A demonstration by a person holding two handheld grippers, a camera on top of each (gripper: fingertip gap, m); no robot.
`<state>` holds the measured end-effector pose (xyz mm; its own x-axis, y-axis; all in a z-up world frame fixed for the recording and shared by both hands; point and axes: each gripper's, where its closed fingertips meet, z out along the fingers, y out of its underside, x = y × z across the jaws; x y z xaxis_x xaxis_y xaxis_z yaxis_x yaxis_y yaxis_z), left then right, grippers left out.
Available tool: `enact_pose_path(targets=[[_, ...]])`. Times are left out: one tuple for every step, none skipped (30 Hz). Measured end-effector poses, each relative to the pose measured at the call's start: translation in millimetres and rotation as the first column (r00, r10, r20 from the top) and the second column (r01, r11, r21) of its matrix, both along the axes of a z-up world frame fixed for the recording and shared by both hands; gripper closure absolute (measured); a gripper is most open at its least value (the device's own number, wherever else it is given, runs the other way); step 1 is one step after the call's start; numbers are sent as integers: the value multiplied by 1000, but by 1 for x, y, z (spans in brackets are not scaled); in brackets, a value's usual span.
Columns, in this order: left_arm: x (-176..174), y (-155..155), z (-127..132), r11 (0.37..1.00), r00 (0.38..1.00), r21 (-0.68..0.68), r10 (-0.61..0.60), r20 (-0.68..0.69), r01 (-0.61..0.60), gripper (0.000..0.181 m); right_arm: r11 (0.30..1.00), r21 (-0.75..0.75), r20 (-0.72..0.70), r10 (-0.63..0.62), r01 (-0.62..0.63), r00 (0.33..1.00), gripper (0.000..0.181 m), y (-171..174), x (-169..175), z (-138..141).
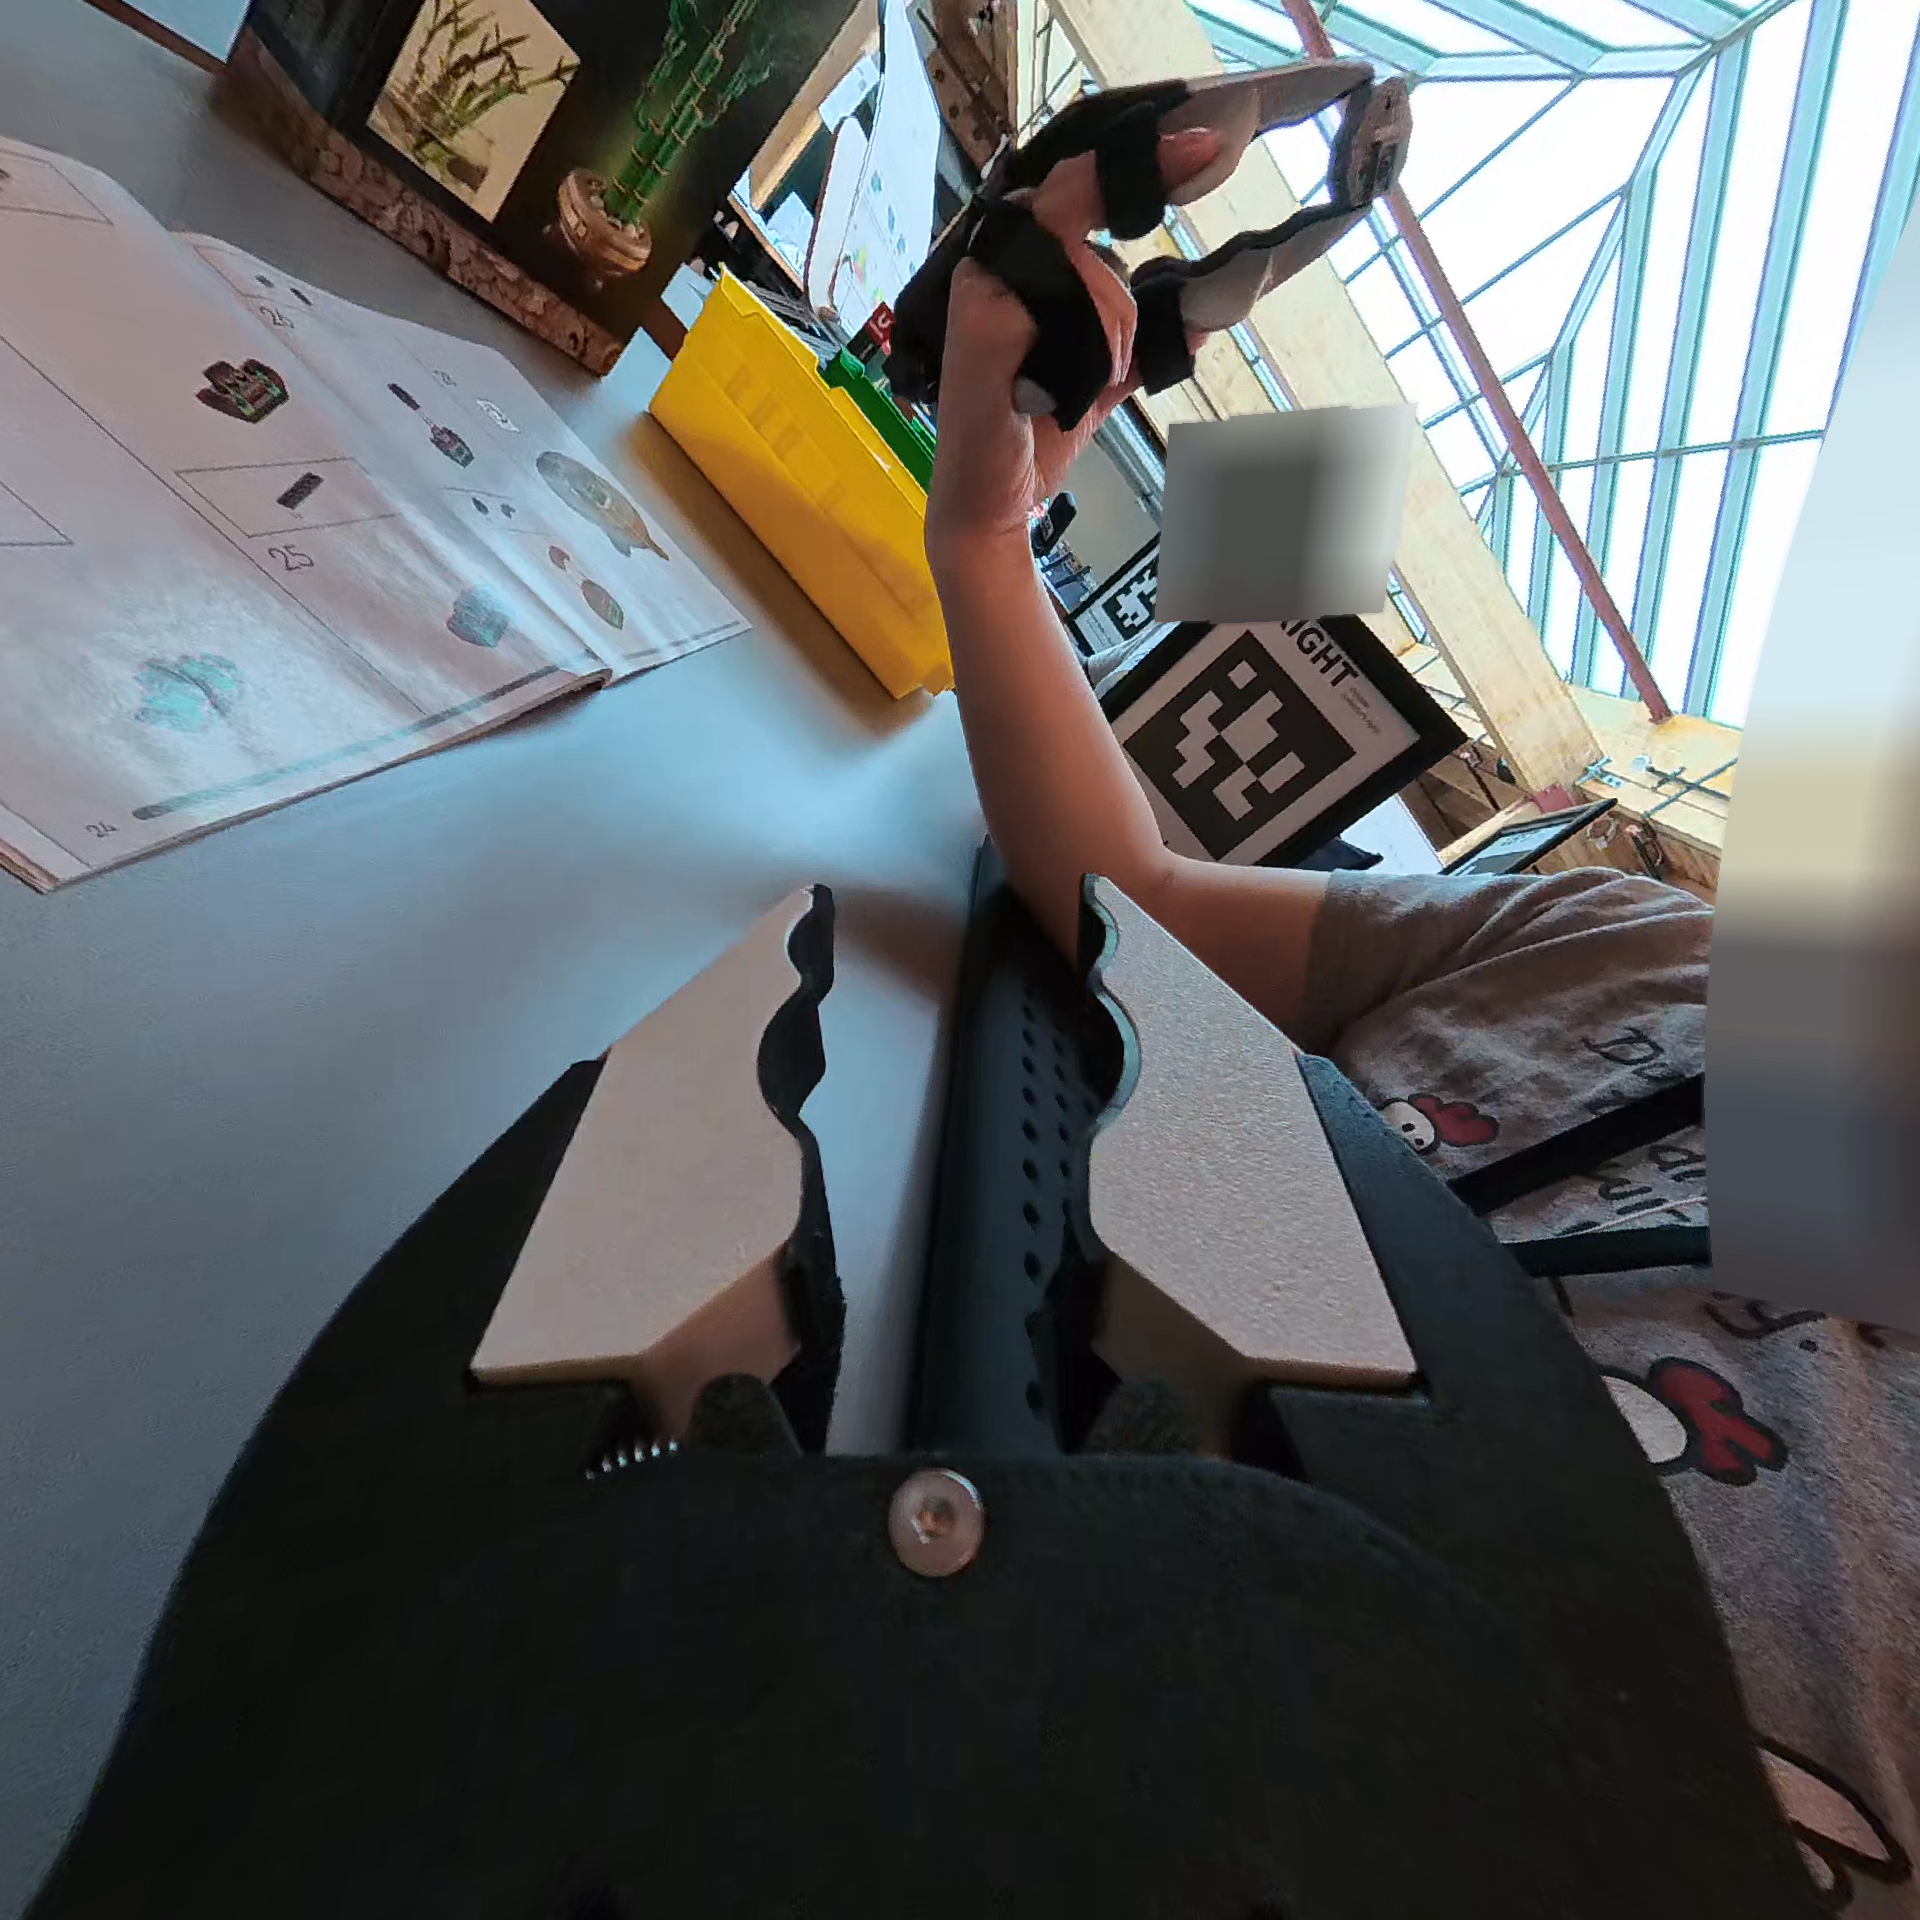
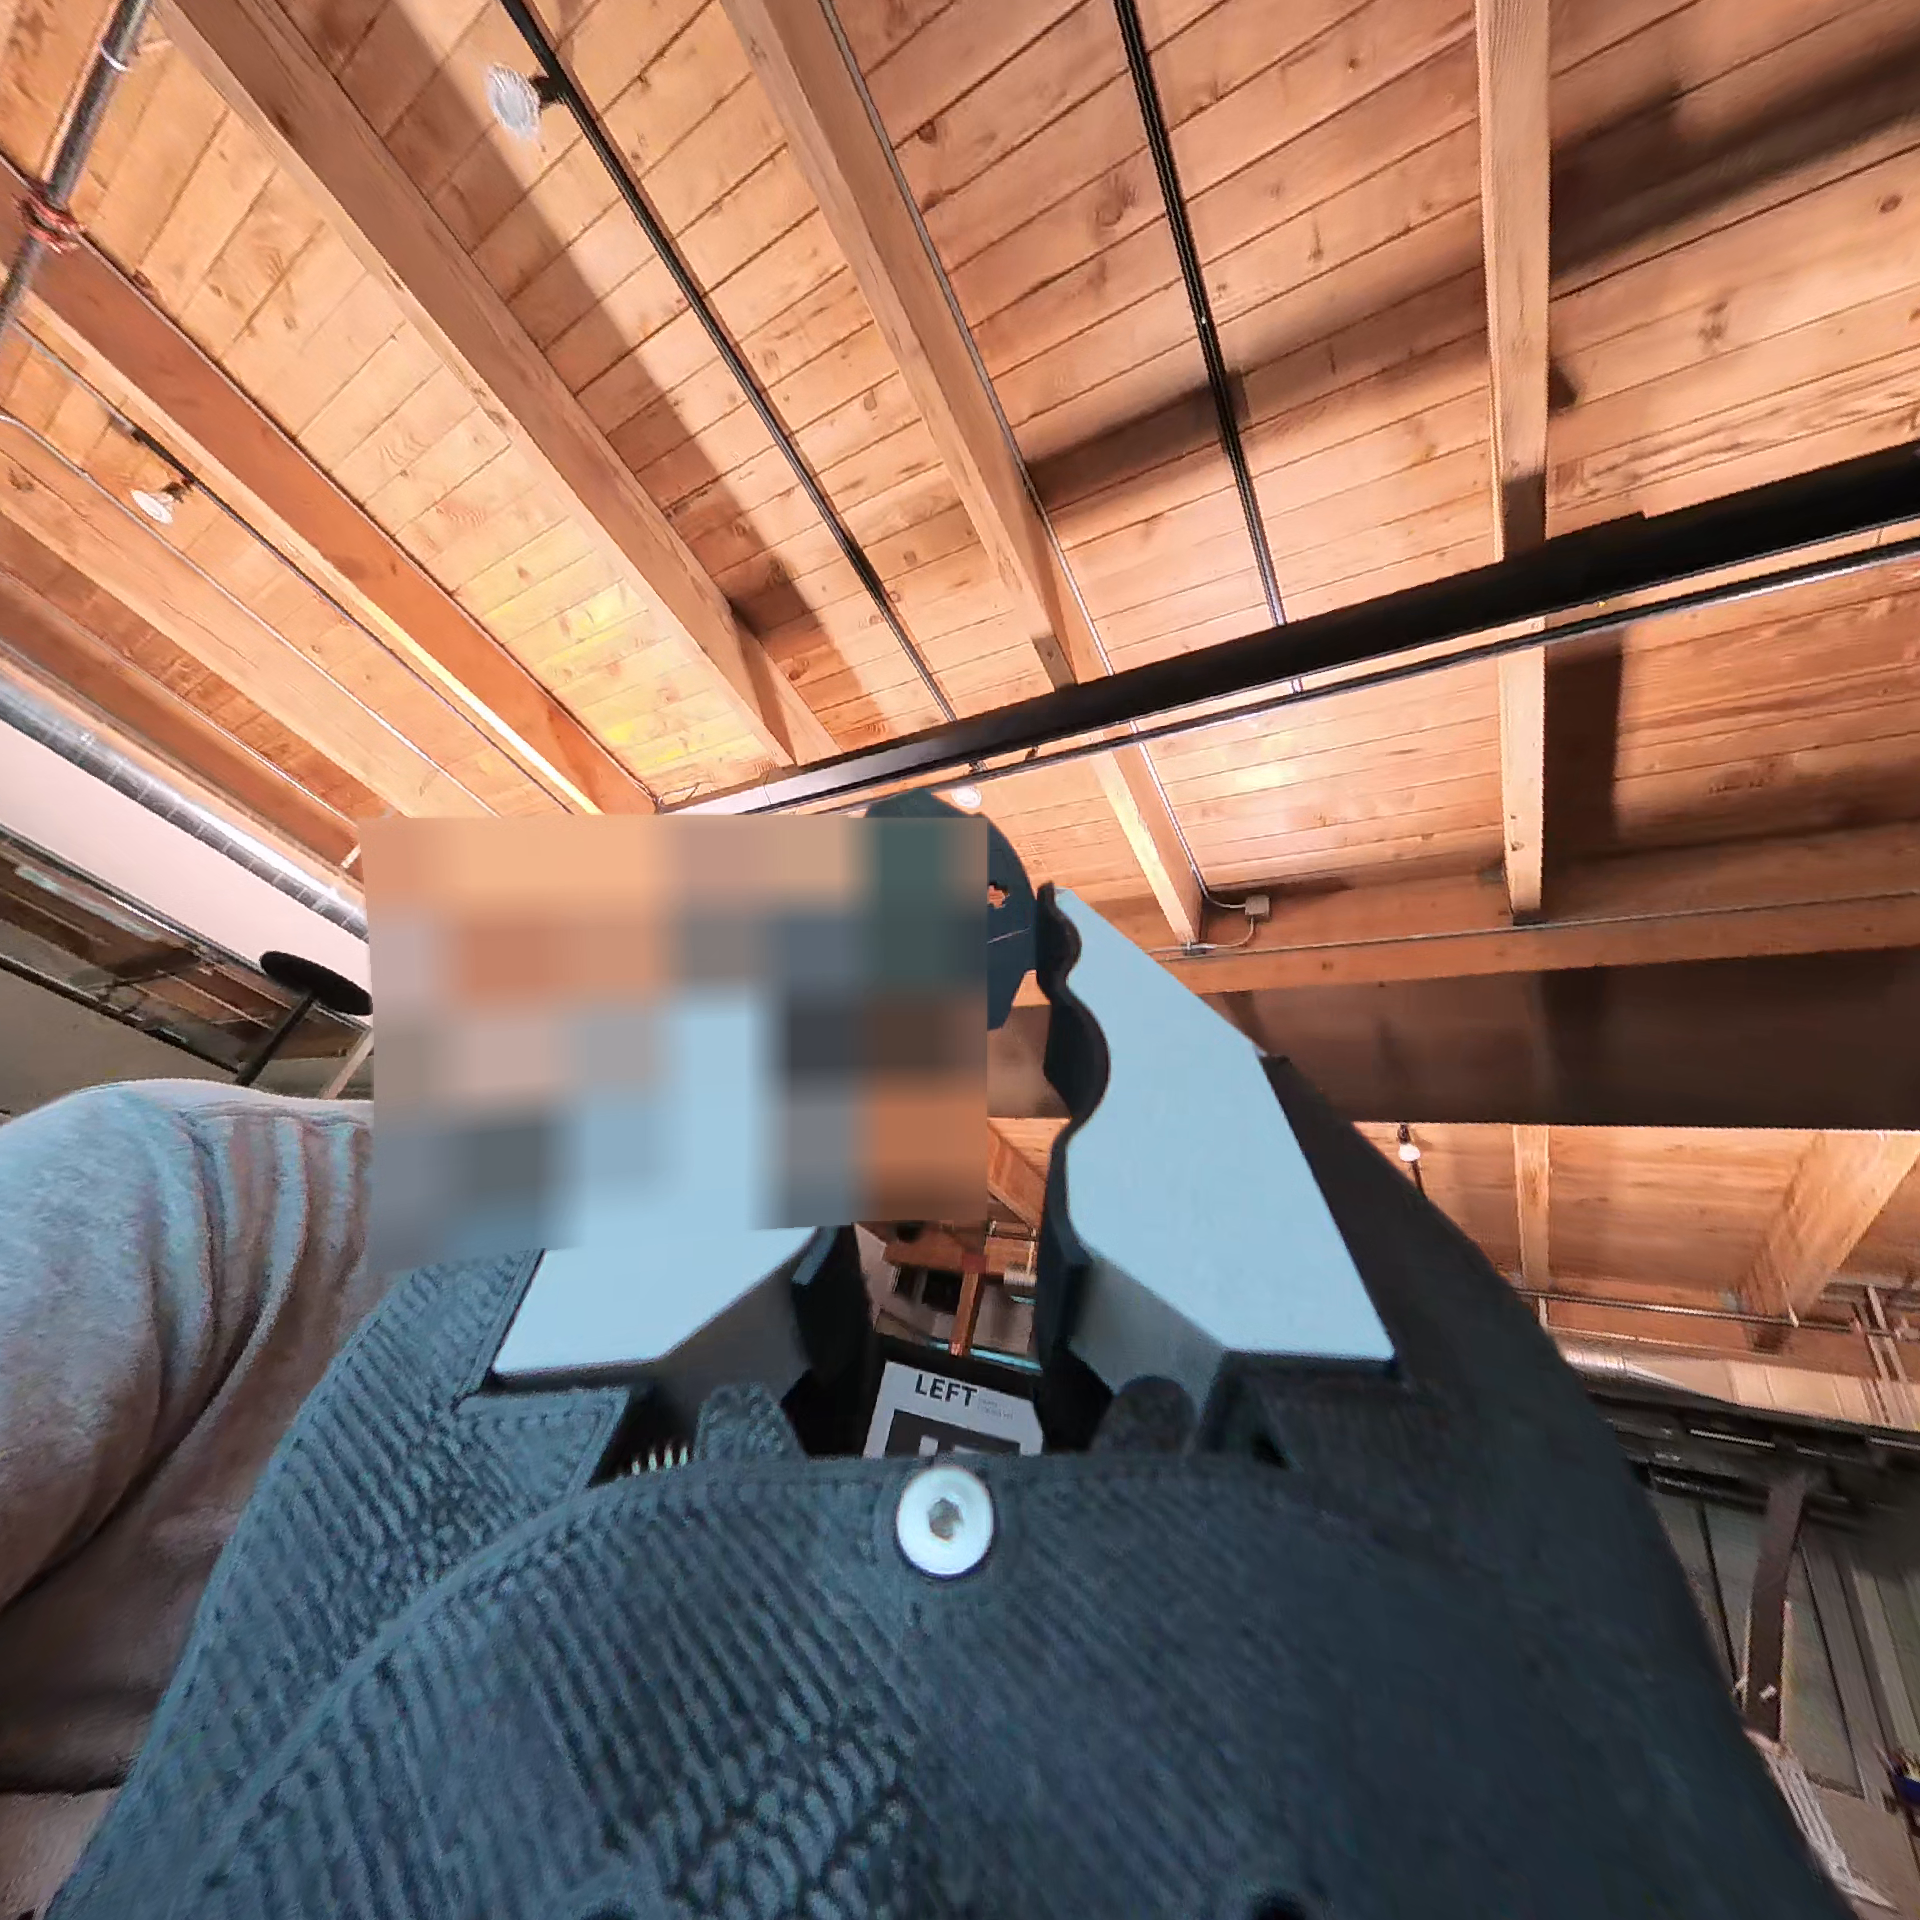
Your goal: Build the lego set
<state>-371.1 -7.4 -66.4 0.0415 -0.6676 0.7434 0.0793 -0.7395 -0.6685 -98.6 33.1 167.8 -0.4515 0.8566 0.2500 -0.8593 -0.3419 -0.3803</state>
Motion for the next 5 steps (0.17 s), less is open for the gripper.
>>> enact_pose_path(targets=[[-1, 0, 0, 1000, 1000, 0, 2, 1, -2, 137, 1000, 2, -4, 1, -1, 1000, 149, 0, 2, 0], [-1, 1, 0, 1000, 1000, 0, 5, 2, -5, 137, 1000, 1, -4, -1, 1, 1000, 149, 0, 2, 0], [-2, 2, 0, 1000, 1000, 1, 11, 0, -11, 137, 1000, 2, -2, -4, 4, 1000, 149, 0, 2, 0], [-3, 2, 0, 1000, 1000, 2, 15, -1, -15, 137, 1000, 5, 2, -5, 5, 1000, 148, 0, 1, 0], [-3, 3, 0, 1000, 1000, 3, 17, -1, -17, 138, 1000, 5, 9, -7, 7, 1000, 149, 0, 0, 0]])
